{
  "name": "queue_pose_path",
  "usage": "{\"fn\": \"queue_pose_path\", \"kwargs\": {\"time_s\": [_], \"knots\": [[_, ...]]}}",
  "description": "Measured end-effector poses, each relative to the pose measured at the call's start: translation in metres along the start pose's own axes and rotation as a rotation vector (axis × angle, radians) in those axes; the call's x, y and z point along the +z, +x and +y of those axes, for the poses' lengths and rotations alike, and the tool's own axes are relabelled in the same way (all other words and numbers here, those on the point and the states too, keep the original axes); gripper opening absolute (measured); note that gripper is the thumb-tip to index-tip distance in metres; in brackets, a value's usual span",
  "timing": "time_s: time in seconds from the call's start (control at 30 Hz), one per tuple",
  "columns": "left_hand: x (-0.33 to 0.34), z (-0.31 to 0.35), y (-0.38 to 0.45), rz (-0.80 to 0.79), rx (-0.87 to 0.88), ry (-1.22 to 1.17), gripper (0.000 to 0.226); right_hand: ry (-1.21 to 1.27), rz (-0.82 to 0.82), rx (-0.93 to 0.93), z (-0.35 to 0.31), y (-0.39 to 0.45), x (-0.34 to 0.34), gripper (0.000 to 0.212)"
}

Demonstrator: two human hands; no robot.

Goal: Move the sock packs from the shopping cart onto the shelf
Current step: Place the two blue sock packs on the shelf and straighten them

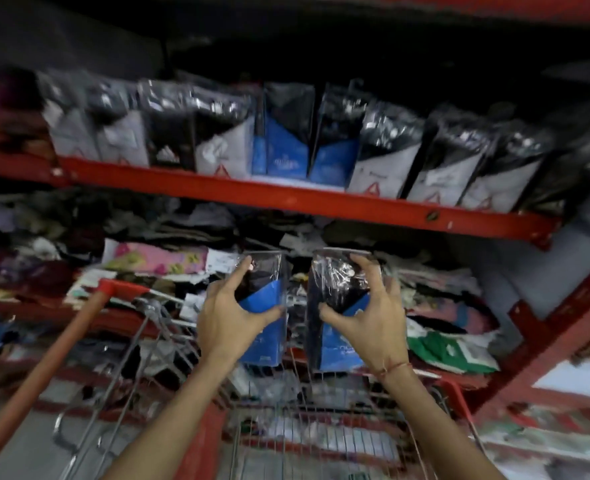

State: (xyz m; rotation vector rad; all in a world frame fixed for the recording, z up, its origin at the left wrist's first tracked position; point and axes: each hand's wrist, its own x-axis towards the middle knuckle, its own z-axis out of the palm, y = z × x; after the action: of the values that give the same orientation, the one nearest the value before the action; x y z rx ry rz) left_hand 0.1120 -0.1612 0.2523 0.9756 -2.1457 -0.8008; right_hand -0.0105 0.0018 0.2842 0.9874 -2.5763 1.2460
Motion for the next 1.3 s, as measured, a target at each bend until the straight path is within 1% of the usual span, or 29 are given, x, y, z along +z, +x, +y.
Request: {"fn": "queue_pose_path", "kwargs": {"time_s": [0.1, 0.2, 0.27, 0.37, 0.47, 0.63, 0.83, 0.93, 1.03, 1.1, 1.13, 1.23, 1.3], "knots": [[-0.024, 0.040, 0.040, 0.123, 0.058, -0.066, 0.096, 0.076, 0.171, -0.105, -0.033, 0.036, -0.024, 0.082], [-0.043, 0.079, 0.081, 0.250, 0.167, -0.139, 0.097, 0.132, 0.320, -0.206, -0.062, 0.077, -0.040, 0.080], [-0.050, 0.101, 0.110, 0.314, 0.219, -0.173, 0.096, 0.130, 0.394, -0.258, -0.079, 0.106, -0.047, 0.080], [-0.052, 0.126, 0.145, 0.390, 0.256, -0.149, 0.094, 0.139, 0.450, -0.274, -0.097, 0.146, -0.047, 0.081], [-0.043, 0.137, 0.171, 0.432, 0.285, -0.132, 0.092, 0.175, 0.485, -0.299, -0.105, 0.177, -0.035, 0.079], [-0.019, 0.135, 0.201, 0.466, 0.342, -0.006, 0.091, 0.124, 0.524, -0.334, -0.100, 0.208, -0.007, 0.077], [0.009, 0.119, 0.214, 0.497, 0.400, 0.015, 0.088, 0.011, 0.550, -0.348, -0.086, 0.219, 0.022, 0.075], [0.018, 0.111, 0.210, 0.463, 0.409, 0.052, 0.088, -0.060, 0.557, -0.353, -0.074, 0.219, 0.035, 0.076], [0.029, 0.099, 0.208, 0.376, 0.442, 0.061, 0.084, -0.069, 0.468, -0.331, -0.062, 0.214, 0.048, 0.077], [0.031, 0.096, 0.208, 0.313, 0.449, 0.103, 0.078, -0.136, 0.426, -0.314, -0.057, 0.211, 0.052, 0.076], [0.031, 0.097, 0.208, 0.312, 0.459, 0.145, 0.076, -0.188, 0.411, -0.297, -0.057, 0.210, 0.053, 0.074], [0.026, 0.105, 0.198, 0.406, 0.535, 0.297, 0.060, -0.372, 0.428, -0.295, -0.064, 0.204, 0.041, 0.067], [0.020, 0.114, 0.191, 0.459, 0.550, 0.338, 0.057, -0.474, 0.501, -0.400, -0.071, 0.201, 0.022, 0.059]]}}
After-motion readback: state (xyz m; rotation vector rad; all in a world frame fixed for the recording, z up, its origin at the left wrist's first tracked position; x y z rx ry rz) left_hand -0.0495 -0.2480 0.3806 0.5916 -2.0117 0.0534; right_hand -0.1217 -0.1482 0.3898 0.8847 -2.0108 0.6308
